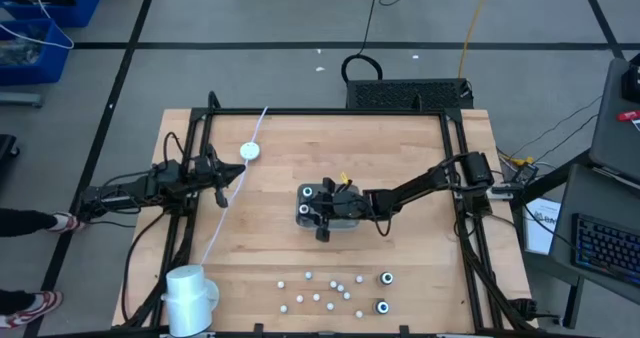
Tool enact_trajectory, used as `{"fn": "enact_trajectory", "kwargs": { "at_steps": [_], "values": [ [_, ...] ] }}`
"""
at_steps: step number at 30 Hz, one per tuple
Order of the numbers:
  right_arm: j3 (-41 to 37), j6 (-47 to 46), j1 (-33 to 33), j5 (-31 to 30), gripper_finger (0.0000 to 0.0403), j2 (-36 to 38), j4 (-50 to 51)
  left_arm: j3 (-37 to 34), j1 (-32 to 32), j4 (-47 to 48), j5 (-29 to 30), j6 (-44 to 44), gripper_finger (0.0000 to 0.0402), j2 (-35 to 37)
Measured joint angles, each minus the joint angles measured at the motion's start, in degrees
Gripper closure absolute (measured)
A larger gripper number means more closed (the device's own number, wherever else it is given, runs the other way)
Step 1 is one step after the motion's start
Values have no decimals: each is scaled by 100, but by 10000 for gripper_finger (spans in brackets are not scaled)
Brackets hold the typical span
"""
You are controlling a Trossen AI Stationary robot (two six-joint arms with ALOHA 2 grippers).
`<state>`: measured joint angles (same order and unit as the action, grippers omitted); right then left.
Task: Pick & Place food coloring
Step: Put the large purple food coloring bottle into the gray container
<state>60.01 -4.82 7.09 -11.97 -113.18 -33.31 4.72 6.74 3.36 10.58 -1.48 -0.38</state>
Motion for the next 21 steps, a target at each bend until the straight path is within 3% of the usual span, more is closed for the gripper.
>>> {"fn": "enact_trajectory", "kwargs": {
  "at_steps": [21],
  "values": [
    [-28,276,4,44,195,102,-81,1,-2,-7,-2,9,380,2]
  ]
}}
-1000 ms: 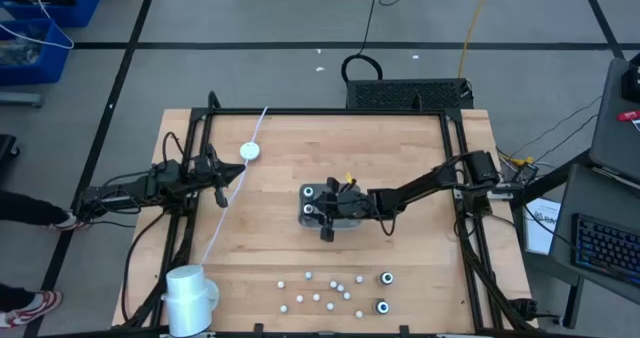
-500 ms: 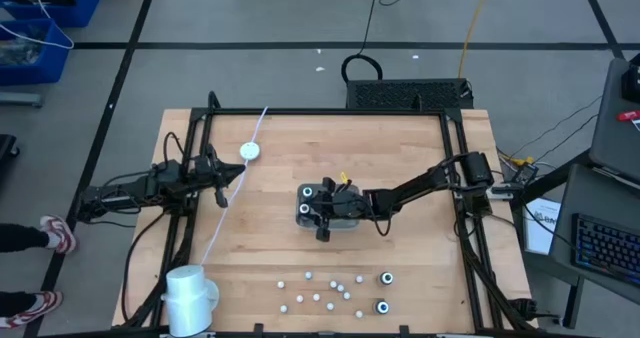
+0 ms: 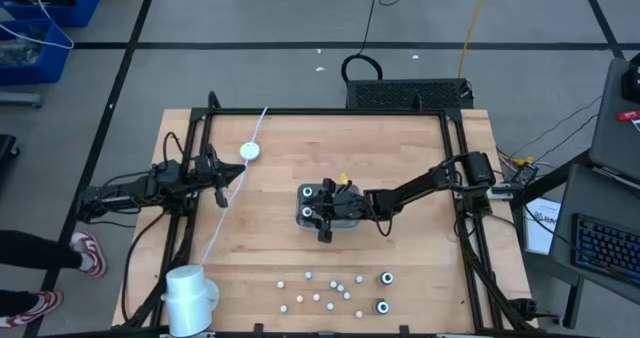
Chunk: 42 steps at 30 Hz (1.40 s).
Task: Pick & Place food coloring
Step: Put the large purple food coloring bottle into the gray container, then put the large black food coloring bottle into the gray container
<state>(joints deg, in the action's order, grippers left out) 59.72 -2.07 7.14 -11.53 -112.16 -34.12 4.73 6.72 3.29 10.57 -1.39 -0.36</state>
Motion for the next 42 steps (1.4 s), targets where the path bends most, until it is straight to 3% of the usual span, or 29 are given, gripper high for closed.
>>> {"fn": "enact_trajectory", "kwargs": {
  "at_steps": [13,21,26,35,42],
  "values": [
    [175,251,-4,-24,164,166,-59,0,1,39,-1,15,380,-1],
    [286,559,331,-33,174,1362,1580,0,2,134,-2,15,380,0],
    [-110,748,783,-27,221,2457,1792,0,0,122,-2,15,380,0],
    [-1802,728,1032,-49,384,4153,1238,-1,2,87,-2,82,380,-1],
    [-3066,567,851,-44,398,5080,503,0,2,118,-2,84,380,-1]
  ]
}}
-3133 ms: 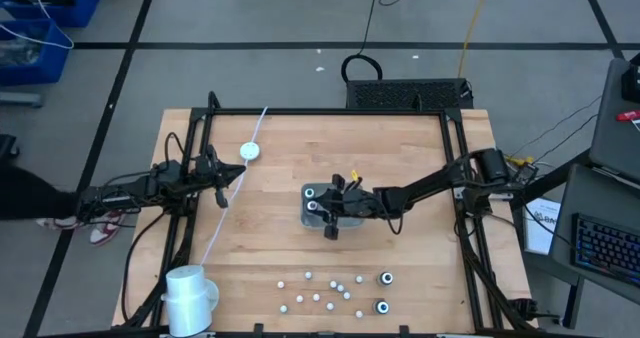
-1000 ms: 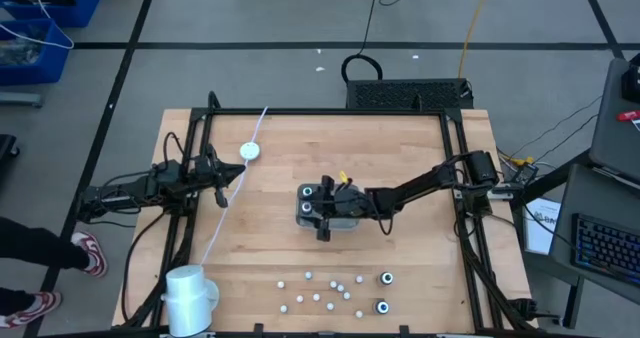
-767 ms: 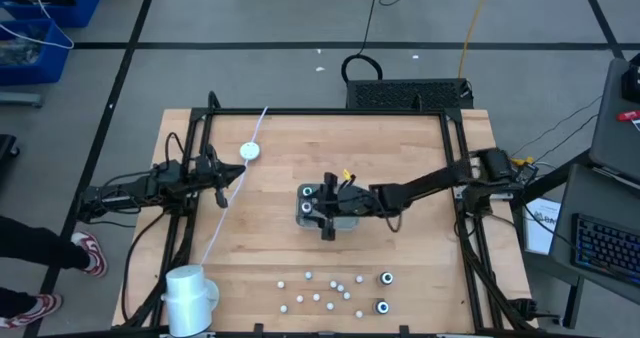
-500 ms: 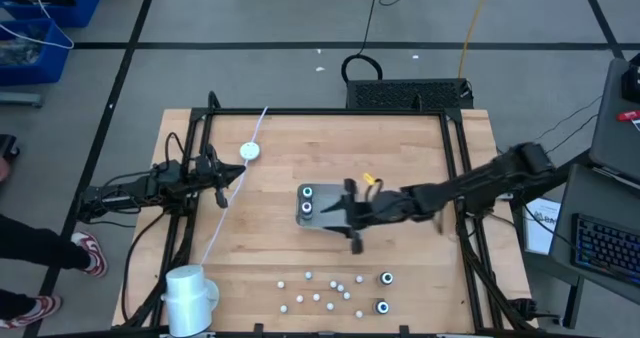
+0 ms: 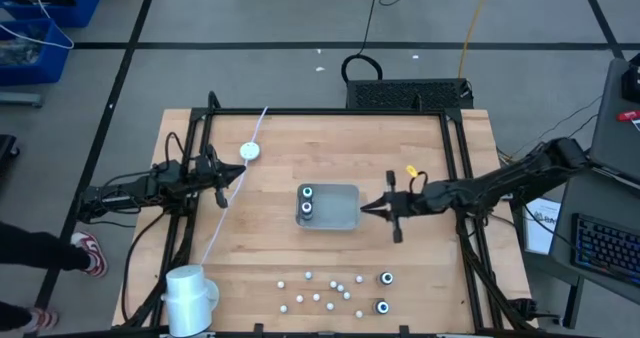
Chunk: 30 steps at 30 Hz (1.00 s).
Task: Pick & Place food coloring
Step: Put the large black food coloring bottle into the gray container
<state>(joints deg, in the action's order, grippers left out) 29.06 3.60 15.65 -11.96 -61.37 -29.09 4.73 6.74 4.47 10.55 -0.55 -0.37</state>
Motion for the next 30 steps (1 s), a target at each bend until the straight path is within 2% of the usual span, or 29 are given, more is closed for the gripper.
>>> {"fn": "enact_trajectory", "kwargs": {
  "at_steps": [3,9,14,17,23,30],
  "values": [
    [-422,-4,-34,89,400,404,-126,-2,-1,23,-4,46,380,0],
    [-1429,167,-34,449,402,1290,-1251,-2,-2,22,-18,409,380,1],
    [-2050,-83,-54,-15,402,1892,-1255,-2,-2,-3,-17,434,380,-1],
    [-2339,-199,-144,-1,402,2169,-1263,-2,-2,-8,-17,406,380,0],
    [-2586,-291,-326,5,403,2679,-1101,0,-2,-7,-15,386,380,1],
    [-2599,-265,-366,6,403,2752,-889,-2,-2,-5,-12,383,380,1]
  ]
}}
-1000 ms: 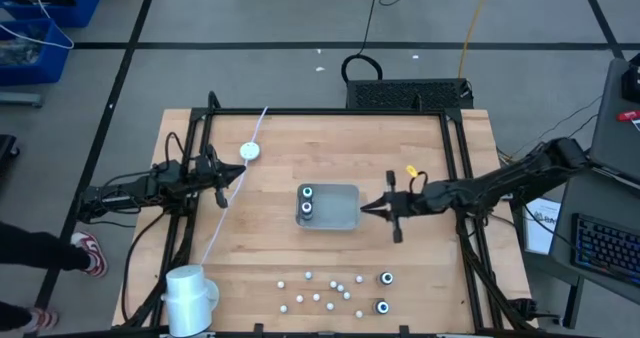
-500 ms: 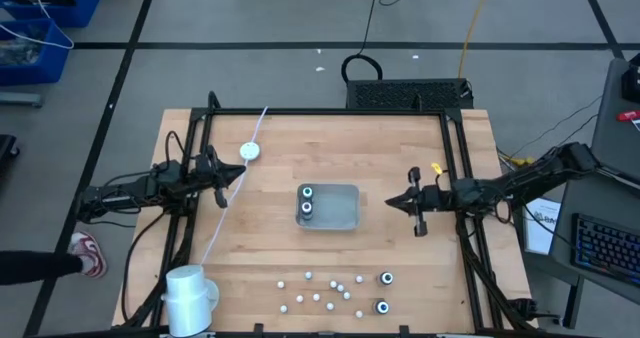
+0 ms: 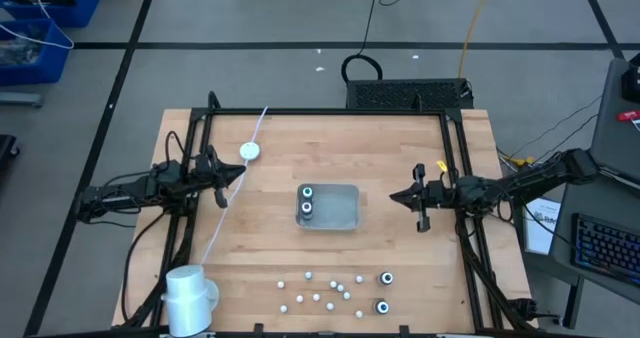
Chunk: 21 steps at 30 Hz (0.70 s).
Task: Pick & Place food coloring
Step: Put the large black food coloring bottle into the gray container
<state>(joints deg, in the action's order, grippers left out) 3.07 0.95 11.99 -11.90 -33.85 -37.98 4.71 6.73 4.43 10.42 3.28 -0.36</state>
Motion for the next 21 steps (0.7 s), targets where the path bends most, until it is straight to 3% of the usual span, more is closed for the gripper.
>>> {"fn": "enact_trajectory", "kwargs": {
  "at_steps": [21],
  "values": [
    [-13,144,-1,15,403,0,-332,0,0,2,4,-1,380,0]
  ]
}}
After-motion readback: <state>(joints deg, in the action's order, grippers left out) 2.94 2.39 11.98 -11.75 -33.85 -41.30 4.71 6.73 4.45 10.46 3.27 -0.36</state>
